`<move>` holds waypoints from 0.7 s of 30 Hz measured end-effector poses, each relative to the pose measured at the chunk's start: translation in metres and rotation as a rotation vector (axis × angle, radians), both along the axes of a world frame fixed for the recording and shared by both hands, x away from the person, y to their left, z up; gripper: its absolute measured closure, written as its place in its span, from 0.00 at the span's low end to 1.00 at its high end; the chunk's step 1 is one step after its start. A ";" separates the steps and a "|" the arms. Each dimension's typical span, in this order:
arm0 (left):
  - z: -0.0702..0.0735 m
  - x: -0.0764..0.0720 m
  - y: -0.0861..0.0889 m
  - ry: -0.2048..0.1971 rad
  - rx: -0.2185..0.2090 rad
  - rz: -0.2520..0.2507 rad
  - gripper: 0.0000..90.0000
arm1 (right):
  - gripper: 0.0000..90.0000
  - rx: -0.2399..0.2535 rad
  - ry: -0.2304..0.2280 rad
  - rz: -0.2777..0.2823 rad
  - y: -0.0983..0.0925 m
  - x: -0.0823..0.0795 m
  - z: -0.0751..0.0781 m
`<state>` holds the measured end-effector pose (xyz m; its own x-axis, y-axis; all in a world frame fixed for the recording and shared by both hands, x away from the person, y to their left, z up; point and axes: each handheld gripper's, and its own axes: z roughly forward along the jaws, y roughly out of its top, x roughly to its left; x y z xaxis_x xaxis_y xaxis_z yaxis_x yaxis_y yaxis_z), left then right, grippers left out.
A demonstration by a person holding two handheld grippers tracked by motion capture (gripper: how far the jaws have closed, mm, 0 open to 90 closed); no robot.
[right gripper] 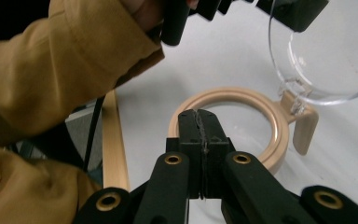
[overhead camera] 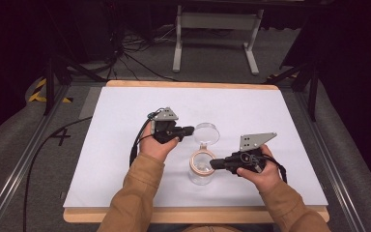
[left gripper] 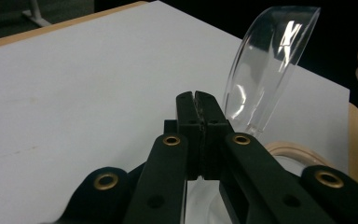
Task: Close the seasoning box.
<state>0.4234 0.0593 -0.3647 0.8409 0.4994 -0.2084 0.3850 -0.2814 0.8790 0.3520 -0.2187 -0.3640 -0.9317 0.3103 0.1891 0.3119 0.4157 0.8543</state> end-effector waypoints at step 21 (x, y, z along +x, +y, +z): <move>0.006 -0.012 0.004 -0.005 0.023 -0.081 0.98 | 1.00 0.040 0.000 -0.026 0.001 0.009 0.001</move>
<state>0.4116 0.0634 -0.3585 0.8798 0.4340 -0.1937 0.3559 -0.3316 0.8737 0.3605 -0.2177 -0.3626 -0.9232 0.3271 0.2016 0.3222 0.3732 0.8700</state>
